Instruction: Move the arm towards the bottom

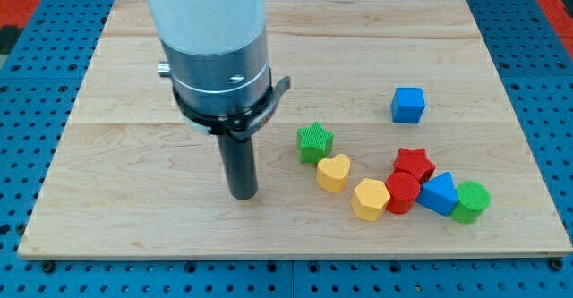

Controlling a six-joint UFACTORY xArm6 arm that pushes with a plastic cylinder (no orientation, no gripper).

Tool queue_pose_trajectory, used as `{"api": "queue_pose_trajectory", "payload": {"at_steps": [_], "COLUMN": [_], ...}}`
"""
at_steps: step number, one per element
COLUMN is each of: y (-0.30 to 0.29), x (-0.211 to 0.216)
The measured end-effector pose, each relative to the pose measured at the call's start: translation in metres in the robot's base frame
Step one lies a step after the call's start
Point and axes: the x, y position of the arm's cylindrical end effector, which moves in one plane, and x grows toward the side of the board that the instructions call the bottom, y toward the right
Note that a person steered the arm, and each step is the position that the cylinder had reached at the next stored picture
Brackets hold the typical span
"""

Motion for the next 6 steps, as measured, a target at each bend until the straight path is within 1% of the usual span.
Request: {"api": "queue_pose_trajectory", "payload": {"at_steps": [1, 2, 3, 4, 5, 6], "y": [0.060, 0.071, 0.110, 0.170, 0.180, 0.180], "x": [-0.034, -0.054, -0.108, -0.147, -0.156, -0.157]}}
